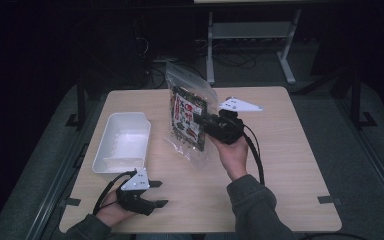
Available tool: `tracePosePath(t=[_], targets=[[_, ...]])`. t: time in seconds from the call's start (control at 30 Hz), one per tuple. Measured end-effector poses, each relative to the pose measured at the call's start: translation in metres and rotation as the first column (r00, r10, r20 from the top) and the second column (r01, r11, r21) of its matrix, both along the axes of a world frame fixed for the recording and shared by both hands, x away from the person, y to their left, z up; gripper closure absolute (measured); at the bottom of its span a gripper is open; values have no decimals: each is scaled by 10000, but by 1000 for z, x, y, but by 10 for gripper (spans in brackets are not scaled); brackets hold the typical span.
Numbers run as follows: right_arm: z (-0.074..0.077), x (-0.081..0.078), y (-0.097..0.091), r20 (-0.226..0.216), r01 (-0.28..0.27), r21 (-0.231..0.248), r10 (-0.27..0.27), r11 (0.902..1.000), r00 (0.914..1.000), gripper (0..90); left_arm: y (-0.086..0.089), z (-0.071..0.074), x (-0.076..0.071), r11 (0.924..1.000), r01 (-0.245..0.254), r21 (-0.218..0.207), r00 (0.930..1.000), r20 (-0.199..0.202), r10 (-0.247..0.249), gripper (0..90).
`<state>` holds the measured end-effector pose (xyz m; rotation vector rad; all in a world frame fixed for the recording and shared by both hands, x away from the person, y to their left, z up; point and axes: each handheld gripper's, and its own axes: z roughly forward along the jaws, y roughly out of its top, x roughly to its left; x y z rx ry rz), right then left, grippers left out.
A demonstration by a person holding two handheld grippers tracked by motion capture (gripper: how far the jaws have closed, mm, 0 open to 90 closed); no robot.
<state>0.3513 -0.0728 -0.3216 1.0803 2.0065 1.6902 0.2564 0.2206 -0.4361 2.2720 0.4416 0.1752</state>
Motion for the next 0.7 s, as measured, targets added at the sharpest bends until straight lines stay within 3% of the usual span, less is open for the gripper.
tracePosePath(t=[0.7], targets=[[20, 28, 76, 620, -70, 426, 44, 9991, 9981, 753, 8, -1, -4, 9993, 198, 312, 9998, -38, -196, 337]])
